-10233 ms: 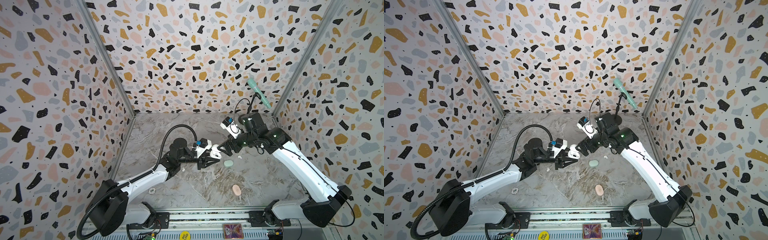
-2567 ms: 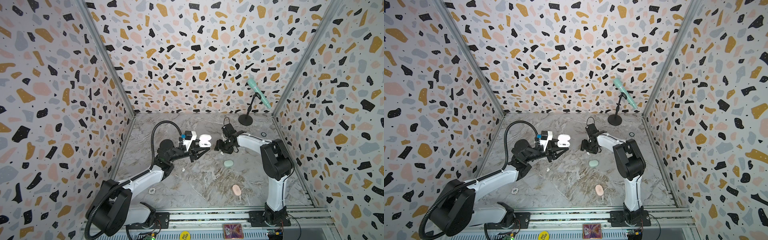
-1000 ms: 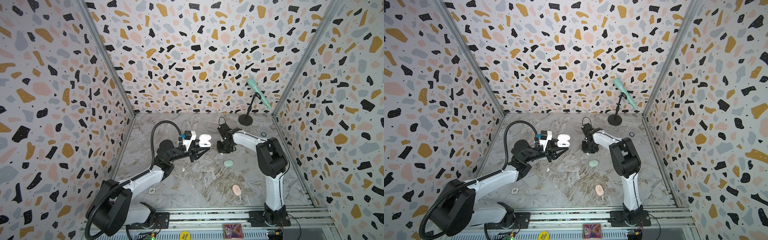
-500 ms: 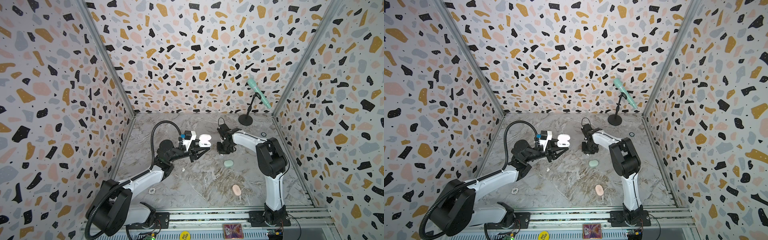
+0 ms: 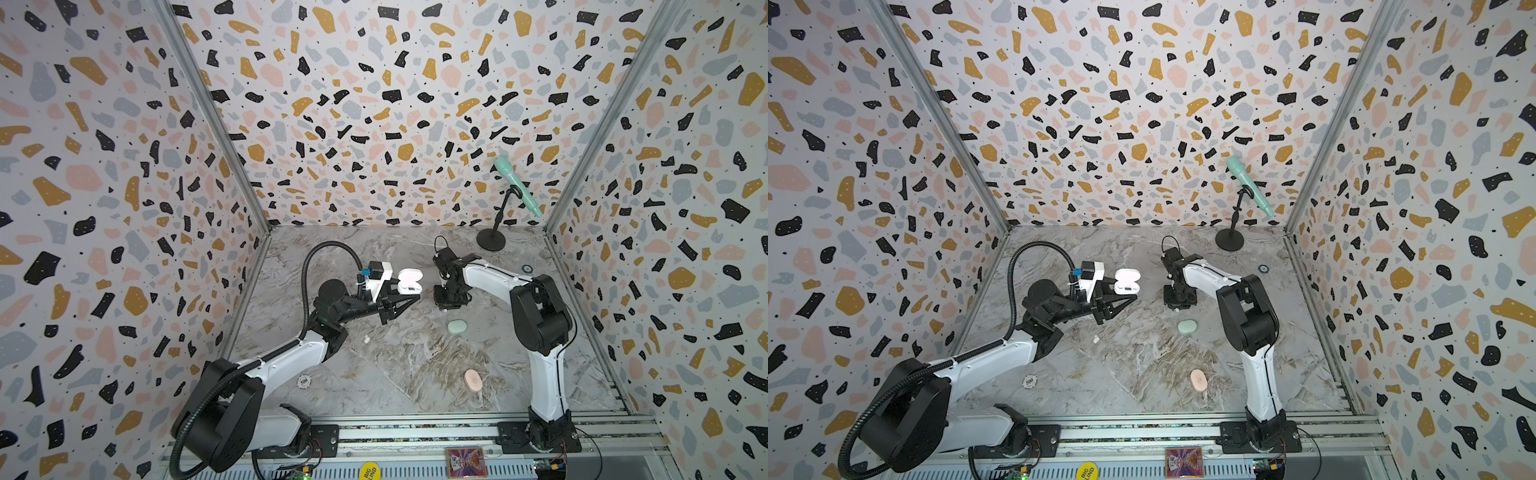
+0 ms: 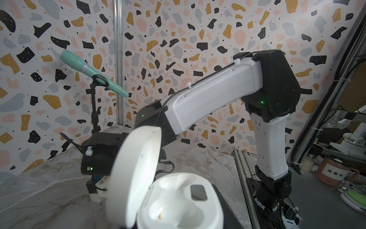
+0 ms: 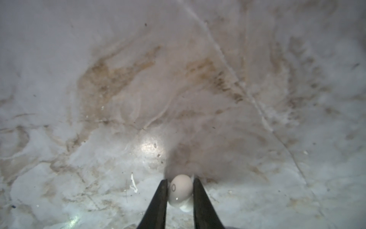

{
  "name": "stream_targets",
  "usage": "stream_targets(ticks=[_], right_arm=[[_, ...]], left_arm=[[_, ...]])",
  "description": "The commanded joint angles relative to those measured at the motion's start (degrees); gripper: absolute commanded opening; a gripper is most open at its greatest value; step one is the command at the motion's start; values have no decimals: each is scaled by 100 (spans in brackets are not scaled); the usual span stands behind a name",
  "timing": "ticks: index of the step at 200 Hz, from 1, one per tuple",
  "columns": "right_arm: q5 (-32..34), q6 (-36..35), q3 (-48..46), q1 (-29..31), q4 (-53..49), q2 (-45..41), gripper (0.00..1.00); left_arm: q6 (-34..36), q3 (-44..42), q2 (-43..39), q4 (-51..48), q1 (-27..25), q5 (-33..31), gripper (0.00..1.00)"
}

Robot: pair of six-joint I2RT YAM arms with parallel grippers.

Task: Insert the wireless bluetooth earbuds into the charging case
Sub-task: 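Carry the earbud with the right gripper toward the open case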

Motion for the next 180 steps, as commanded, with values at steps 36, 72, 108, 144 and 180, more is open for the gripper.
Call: stream_targets(ticks=[36,72,108,144,180], right_arm=[[152,-80,162,38,-198,155,15],[113,-189,-4,40,-21,-32,14],[-114,-307,-340,35,349,-494,14],[-556,-334,-877,-23,892,-1246,13],[-1173,-457,-1284,-123,1217,-2152,13]], left_arm=[[34,-16,-103,280,28,97,31],[16,-16,-105,289,28,96,31],[-12,-23,-76,327,28,105,31],[-66,-25,-67,388,14,106,32],[-89,9,-47,397,-3,110,32]])
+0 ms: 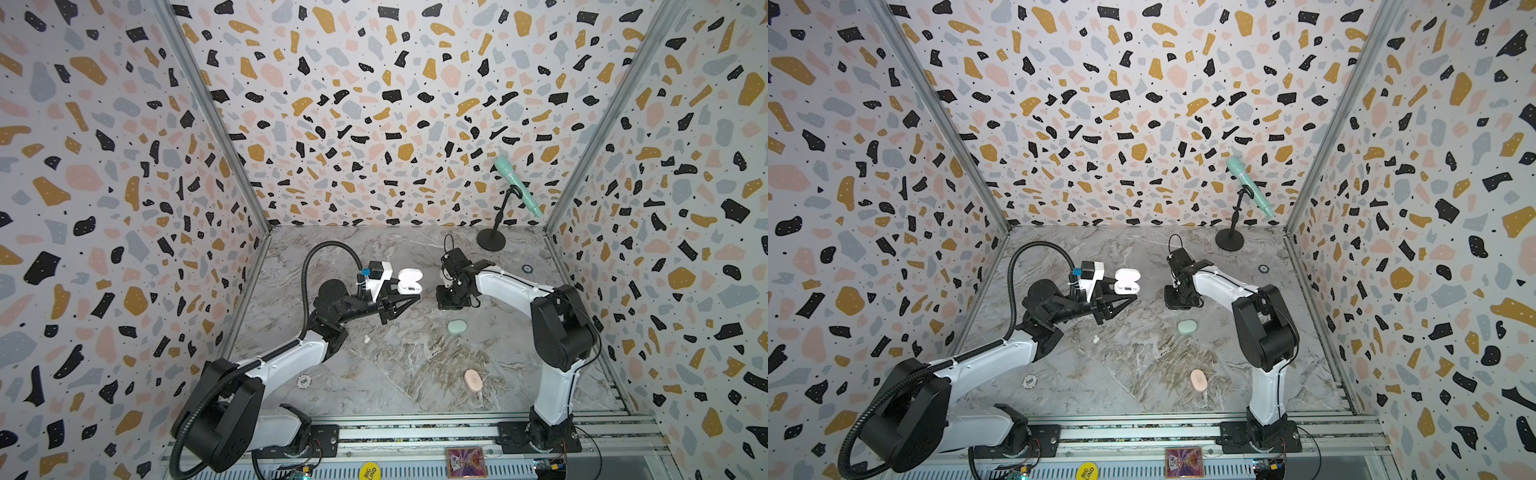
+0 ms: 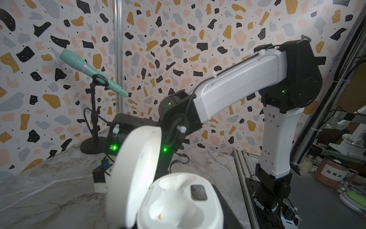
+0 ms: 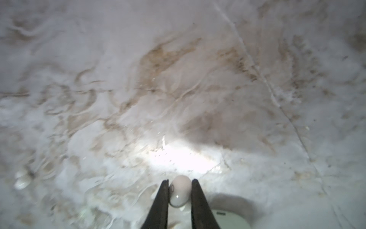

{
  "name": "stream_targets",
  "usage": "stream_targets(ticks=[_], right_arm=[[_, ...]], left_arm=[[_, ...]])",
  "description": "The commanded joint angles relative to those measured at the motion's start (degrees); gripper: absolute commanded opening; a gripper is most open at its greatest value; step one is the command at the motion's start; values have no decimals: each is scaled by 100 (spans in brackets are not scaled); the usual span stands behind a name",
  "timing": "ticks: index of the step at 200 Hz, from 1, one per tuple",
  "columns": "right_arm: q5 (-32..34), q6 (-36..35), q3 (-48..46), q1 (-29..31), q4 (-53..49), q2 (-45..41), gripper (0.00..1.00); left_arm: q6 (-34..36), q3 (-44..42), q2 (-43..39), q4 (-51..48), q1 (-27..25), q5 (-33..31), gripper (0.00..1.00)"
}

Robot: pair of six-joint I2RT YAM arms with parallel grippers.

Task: Insert the wireless bluetooth earbuds into the charging case
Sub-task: 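Carry the earbud with the right gripper toward the open case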

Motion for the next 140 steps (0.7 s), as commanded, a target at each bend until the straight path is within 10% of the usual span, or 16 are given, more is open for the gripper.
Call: stream_targets(ticks=[1,140], right_arm=[[-538,-157,-114,-70,314,-764,14],[-4181,-1651,-385,-923,214,-3535,14]], left_arm=[[-43,7,-46,399,-7,110,32],[-195,581,514,557,-405,339,32]])
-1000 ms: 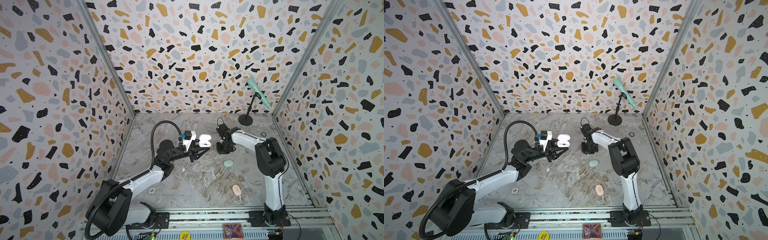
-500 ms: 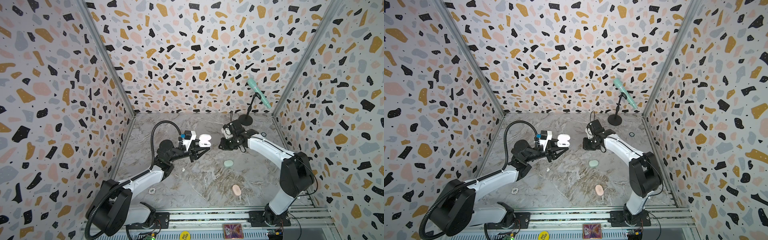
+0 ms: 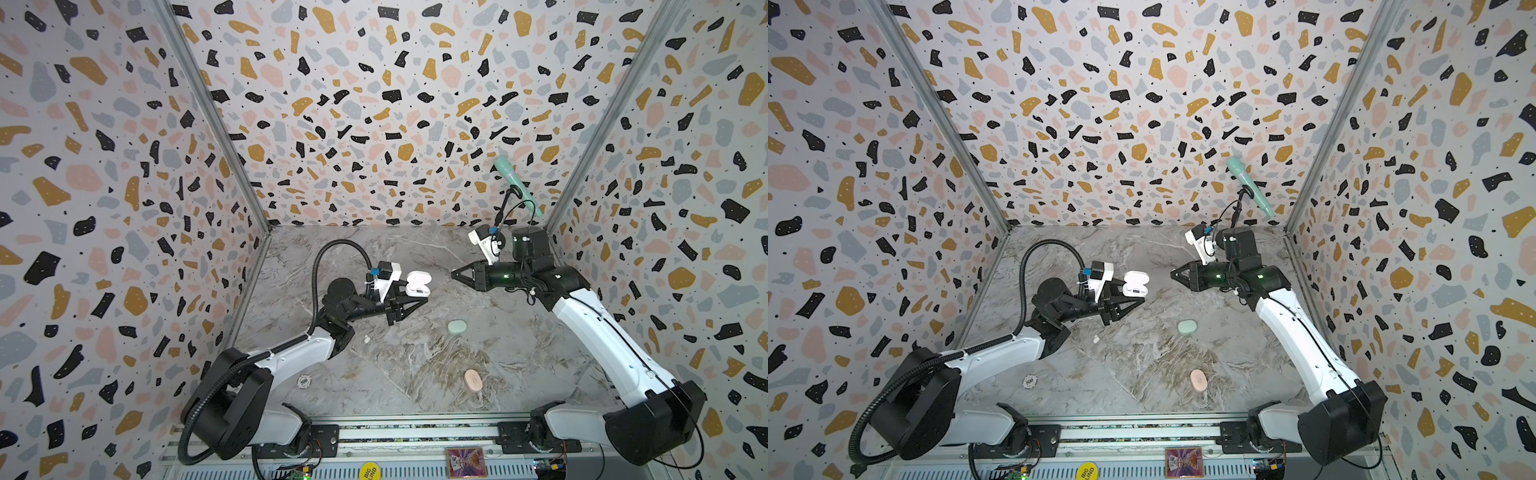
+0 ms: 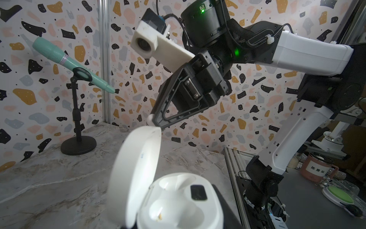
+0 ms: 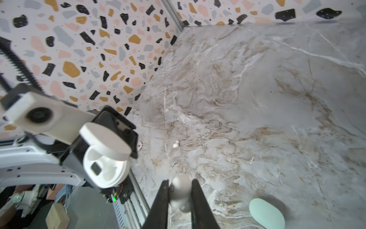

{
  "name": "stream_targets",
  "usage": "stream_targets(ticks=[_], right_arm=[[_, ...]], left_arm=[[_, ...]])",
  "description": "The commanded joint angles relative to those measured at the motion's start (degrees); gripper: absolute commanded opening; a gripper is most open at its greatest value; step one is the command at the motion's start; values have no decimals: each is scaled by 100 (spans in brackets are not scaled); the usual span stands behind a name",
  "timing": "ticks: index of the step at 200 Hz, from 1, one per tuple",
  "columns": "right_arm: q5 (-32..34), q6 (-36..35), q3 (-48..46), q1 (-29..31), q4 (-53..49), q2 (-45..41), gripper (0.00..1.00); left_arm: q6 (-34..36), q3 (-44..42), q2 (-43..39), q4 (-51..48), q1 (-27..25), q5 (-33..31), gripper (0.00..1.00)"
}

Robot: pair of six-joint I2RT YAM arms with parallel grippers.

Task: Insert the wireless bluetooth earbuds into the charging case
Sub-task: 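Carry the earbud with the right gripper toward the open case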

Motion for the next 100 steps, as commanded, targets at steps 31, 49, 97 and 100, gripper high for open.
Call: stream_targets(ticks=[31,49,97,100], right_arm=[[-1546,-673,77,-22,-305,-316,13],[-1695,-736,117,-14,-361,-365,14],[-1917,-898,103,129,-426,-409,14],[-1918,-890,90,148,-405,-409,14]], left_arm=[[-139,440,177,428,-104,343,32],[-147,483,221,426,-121,400,32],[-340,525,335,690,-157,549,32],[-367,516,348,739,-163,564,32]])
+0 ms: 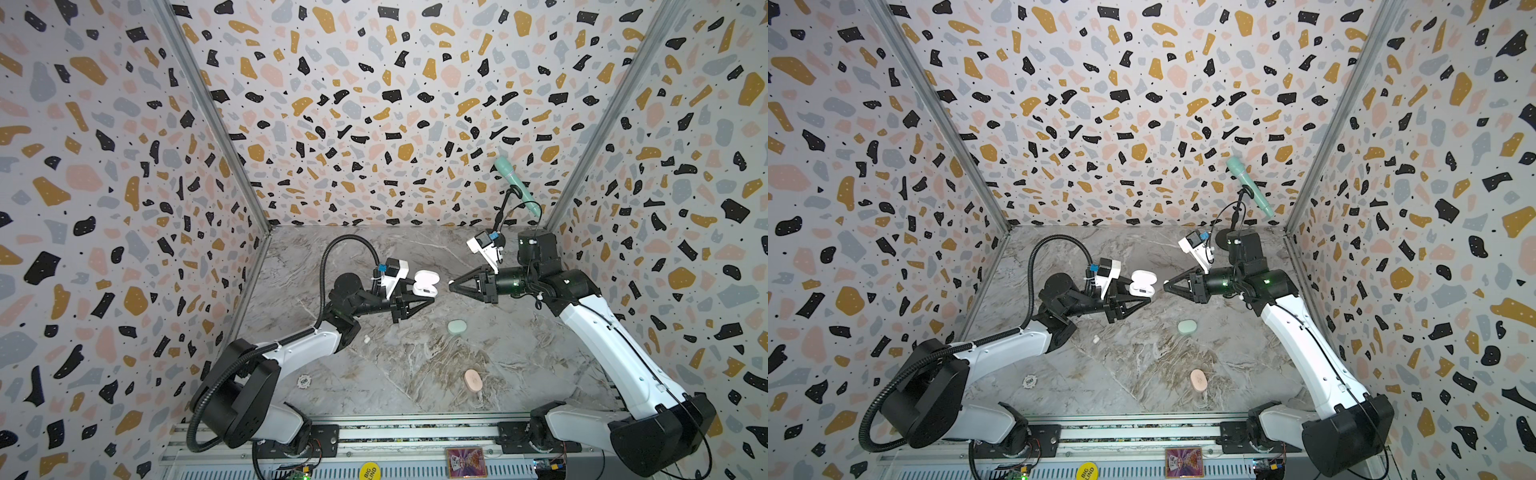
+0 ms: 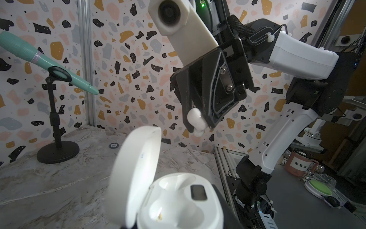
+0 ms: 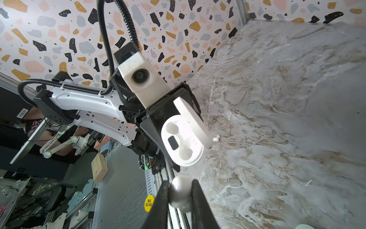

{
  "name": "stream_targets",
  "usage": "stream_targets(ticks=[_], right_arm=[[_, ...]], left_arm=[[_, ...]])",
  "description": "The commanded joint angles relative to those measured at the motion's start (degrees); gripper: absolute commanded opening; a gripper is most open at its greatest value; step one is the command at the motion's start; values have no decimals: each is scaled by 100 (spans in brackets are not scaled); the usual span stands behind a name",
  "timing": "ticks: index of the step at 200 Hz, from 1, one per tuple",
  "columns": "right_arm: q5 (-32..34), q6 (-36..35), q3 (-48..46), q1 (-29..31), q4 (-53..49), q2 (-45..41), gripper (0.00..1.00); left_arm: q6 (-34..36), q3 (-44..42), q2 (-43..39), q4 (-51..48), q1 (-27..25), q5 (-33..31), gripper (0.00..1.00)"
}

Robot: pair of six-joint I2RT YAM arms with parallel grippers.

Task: Insert the wireless bluetooth earbuds into the charging case
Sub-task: 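Carry the earbud with the right gripper toward the open case, then lower the earbud into the case slot held by the left gripper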

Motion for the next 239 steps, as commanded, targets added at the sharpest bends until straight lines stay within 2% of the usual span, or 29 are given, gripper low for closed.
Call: stream_targets(ticks=[1,83,184,239], right_arm=[[-288,-197,88,123,-71,-184,14],[-114,-96,104,491,258,-148,16],[57,180,85,595,702,-252,19],[193,-18,44,670,486,-207,19]], left_arm=[[-199,208,45,666,-57,219,32],[-868,94,269,2073,-307,325,33],[-908,101,306,2098,-427,358,33],[-923,115,230,2081,-436,347,33]])
